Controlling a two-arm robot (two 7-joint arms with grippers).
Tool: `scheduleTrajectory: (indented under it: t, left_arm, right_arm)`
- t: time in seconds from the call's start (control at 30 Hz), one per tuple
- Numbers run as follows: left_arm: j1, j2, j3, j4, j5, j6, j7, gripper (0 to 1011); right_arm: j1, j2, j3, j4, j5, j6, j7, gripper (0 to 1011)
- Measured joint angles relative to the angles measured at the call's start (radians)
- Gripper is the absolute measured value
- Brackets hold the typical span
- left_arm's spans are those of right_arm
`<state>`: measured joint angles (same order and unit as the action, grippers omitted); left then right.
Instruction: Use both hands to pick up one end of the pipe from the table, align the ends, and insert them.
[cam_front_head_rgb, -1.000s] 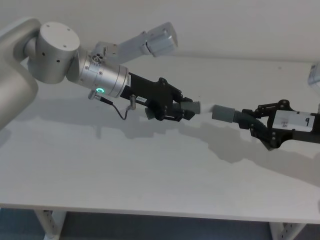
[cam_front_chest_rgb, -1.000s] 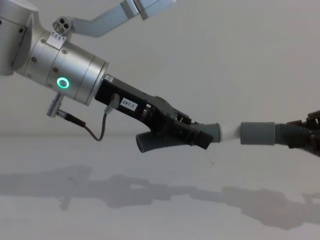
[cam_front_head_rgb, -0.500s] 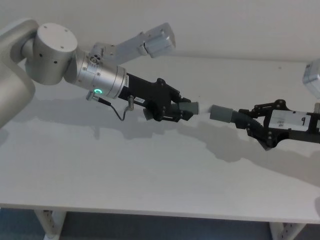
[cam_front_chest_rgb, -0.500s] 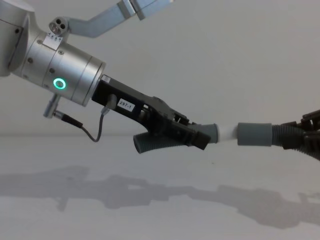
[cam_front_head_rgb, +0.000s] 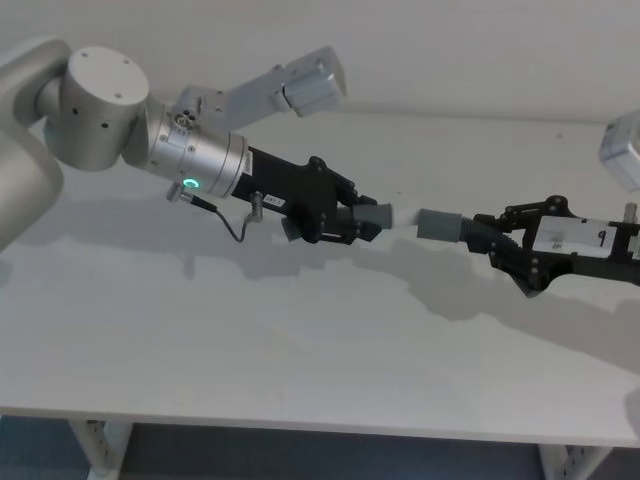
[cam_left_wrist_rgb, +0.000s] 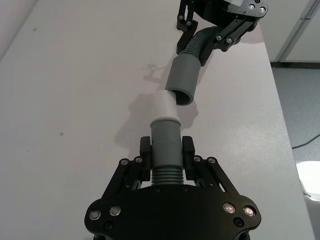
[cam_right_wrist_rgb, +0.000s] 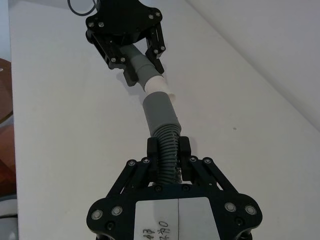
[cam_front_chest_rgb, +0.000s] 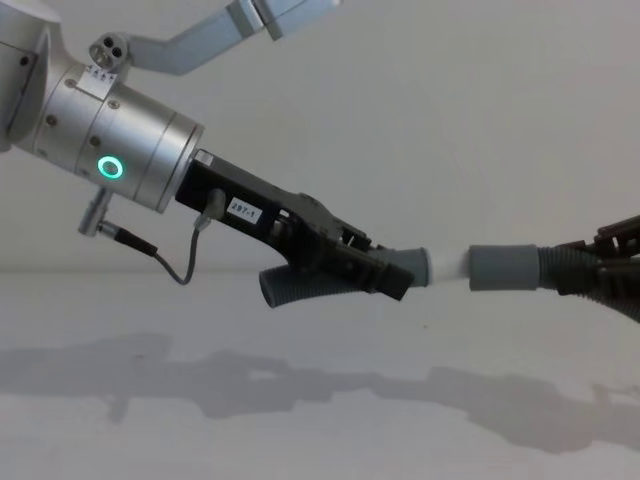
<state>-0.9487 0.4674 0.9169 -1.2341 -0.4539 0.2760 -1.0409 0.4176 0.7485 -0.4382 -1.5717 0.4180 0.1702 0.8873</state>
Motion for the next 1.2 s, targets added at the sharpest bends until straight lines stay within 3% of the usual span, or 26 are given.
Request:
scheduleTrajectory:
  t: [0.73, 1.2]
  left_arm:
    - [-0.002, 0.022, 0.005, -0.018, 0.004, 0.015, 0.055, 351]
    - [-0.007, 0.021, 0.011, -0.022, 0.005, 0.014, 0.059, 351]
  right_arm:
    - [0.014, -0.004, -0.016, 0.012, 0.009, -0.016, -0.02, 237]
    - [0.021, -0.005, -0.027, 0.017, 0.016, -0.014, -0.036, 236]
